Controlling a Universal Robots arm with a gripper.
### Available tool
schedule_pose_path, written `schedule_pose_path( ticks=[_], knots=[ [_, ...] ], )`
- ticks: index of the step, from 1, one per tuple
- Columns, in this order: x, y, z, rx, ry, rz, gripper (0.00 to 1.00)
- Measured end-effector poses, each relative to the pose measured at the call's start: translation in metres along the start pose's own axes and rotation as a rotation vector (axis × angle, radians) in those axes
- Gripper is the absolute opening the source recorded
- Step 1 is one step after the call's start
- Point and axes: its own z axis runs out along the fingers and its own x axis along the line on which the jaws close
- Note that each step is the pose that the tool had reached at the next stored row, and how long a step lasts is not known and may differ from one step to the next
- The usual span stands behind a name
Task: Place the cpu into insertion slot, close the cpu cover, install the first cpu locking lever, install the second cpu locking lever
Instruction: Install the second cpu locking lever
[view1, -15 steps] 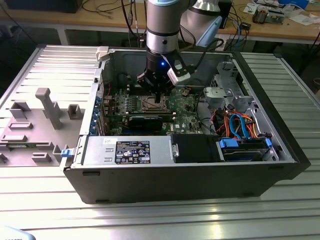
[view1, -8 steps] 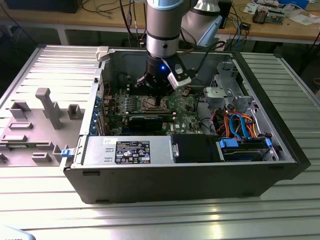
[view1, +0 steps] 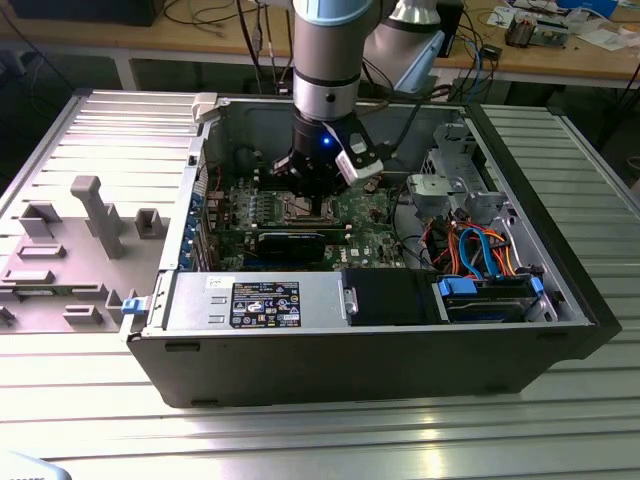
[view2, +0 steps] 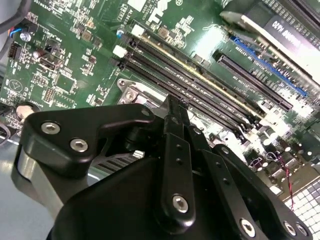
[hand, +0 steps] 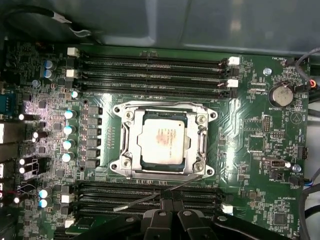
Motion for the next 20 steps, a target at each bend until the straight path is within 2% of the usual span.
schedule_pose_path(
  ticks=[1,5,8,10,13,14,15,17,20],
  knots=[
    [0.0003,-0.0048,0.0010,-0.0027,-0.0002,0.000,0.11],
    [0.0006,-0.0094,0.0019,-0.0064,-0.0004,0.000,0.11],
    [0.0018,-0.0137,0.0028,-0.0133,-0.0008,0.000,0.11],
    [0.0034,-0.0148,0.0033,-0.0227,-0.0015,0.000,0.11],
    [0.0057,-0.0147,0.0034,-0.0497,-0.0033,0.000,0.11],
    [0.0079,-0.0145,0.0036,-0.0635,-0.0043,0.000,0.11],
    [0.0104,-0.0144,0.0039,-0.0707,-0.0048,0.000,0.11],
    [0.0139,-0.0141,0.0051,-0.0801,-0.0054,0.001,0.11],
    [0.0174,-0.0139,0.0084,-0.0859,-0.0057,0.001,0.11]
  ],
)
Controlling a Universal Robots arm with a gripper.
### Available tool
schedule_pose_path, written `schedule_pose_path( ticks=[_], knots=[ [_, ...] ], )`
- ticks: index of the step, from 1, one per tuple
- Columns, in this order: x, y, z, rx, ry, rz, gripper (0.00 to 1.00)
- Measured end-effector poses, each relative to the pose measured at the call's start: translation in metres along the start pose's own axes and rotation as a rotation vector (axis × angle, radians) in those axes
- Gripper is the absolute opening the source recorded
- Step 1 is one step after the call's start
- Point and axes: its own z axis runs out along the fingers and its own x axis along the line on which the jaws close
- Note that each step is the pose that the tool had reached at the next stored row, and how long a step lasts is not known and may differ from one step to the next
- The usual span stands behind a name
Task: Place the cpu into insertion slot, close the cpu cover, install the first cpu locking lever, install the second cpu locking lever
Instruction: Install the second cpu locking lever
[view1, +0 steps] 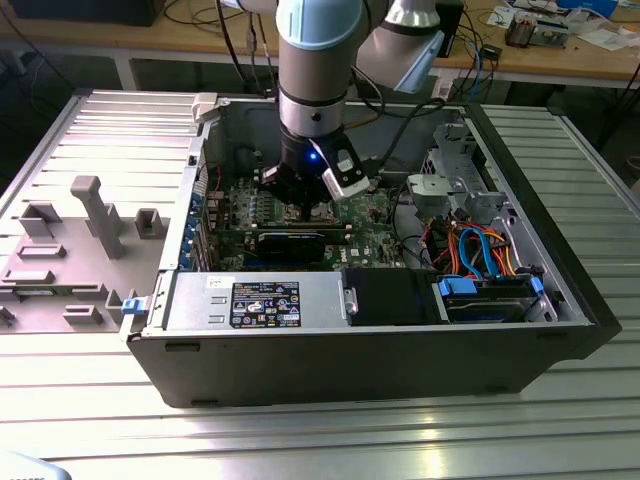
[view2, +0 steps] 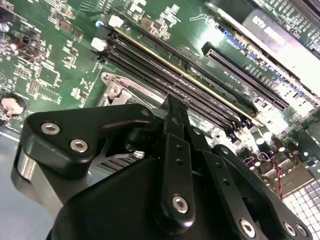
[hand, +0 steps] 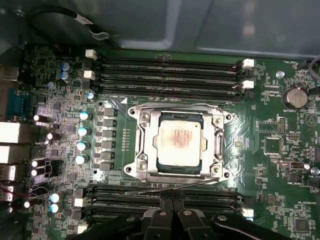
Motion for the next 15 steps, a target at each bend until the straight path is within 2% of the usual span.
schedule_pose_path(
  ticks=[3,7,15],
  knots=[
    [0.0041,0.0001,0.0039,-0.0047,-0.0004,0.000,0.11],
    [0.0138,0.0008,0.0093,-0.0048,-0.0004,0.000,0.11],
    [0.0291,0.0027,0.0138,-0.0050,-0.0005,0.000,0.11]
  ],
)
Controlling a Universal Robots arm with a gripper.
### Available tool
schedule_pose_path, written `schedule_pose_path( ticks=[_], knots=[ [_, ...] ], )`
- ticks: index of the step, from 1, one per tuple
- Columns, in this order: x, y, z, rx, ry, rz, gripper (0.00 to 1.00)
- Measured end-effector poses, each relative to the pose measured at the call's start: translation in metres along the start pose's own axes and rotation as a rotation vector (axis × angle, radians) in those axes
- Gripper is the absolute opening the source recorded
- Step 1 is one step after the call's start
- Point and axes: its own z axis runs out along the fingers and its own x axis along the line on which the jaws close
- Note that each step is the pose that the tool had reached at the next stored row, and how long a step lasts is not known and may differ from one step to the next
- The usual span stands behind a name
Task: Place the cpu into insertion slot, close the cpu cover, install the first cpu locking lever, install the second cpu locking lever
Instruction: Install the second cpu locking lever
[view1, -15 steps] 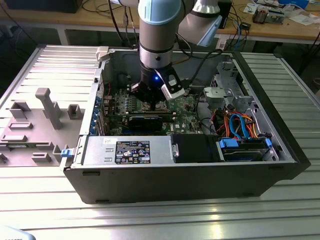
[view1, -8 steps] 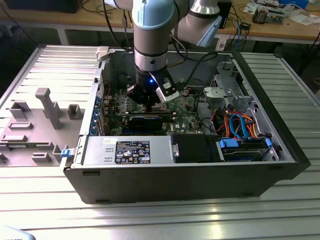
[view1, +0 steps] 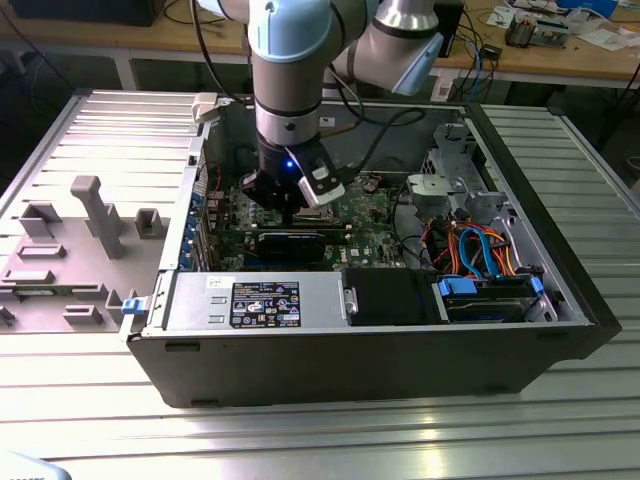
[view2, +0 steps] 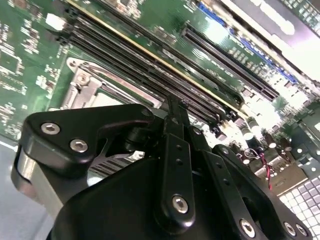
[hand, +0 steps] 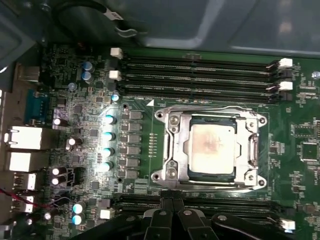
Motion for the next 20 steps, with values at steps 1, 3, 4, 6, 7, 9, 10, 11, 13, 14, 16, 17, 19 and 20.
schedule_pose_path(
  ticks=[1,3,4,6,7,9,10,11,13,14,16,17,19,20],
  knots=[
    [0.0018,0.0003,0.0003,0.0001,0.0001,0.000,0.11],
    [0.0038,0.0018,0.0009,0.0004,0.0002,0.000,0.11],
    [0.0045,0.0031,0.0013,0.0003,0.0001,0.000,0.11],
    [0.0053,0.0047,0.0019,0.0003,0.0003,0.000,0.11],
    [0.0055,0.0052,0.0022,0.0002,0.0001,0.000,0.11],
    [0.0060,0.0062,0.0028,-0.0001,-0.0001,0.000,0.11],
    [0.0060,0.0066,0.0029,0.0002,0.0001,0.000,0.11],
    [0.0061,0.0068,0.0031,0.0001,0.0001,0.000,0.11],
    [0.0064,0.0071,0.0038,0.0000,0.0003,-0.001,0.11],
    [0.0065,0.0071,0.0042,-0.0005,0.0002,-0.001,0.11],
    [0.0066,0.0073,0.0048,-0.0036,0.0001,-0.002,0.11],
    [0.0066,0.0075,0.0051,-0.0065,0.0000,-0.003,0.11],
    [0.0065,0.0082,0.0055,-0.0118,-0.0001,-0.006,0.11],
    [0.0065,0.0090,0.0064,-0.0147,-0.0001,-0.008,0.11]
  ],
)
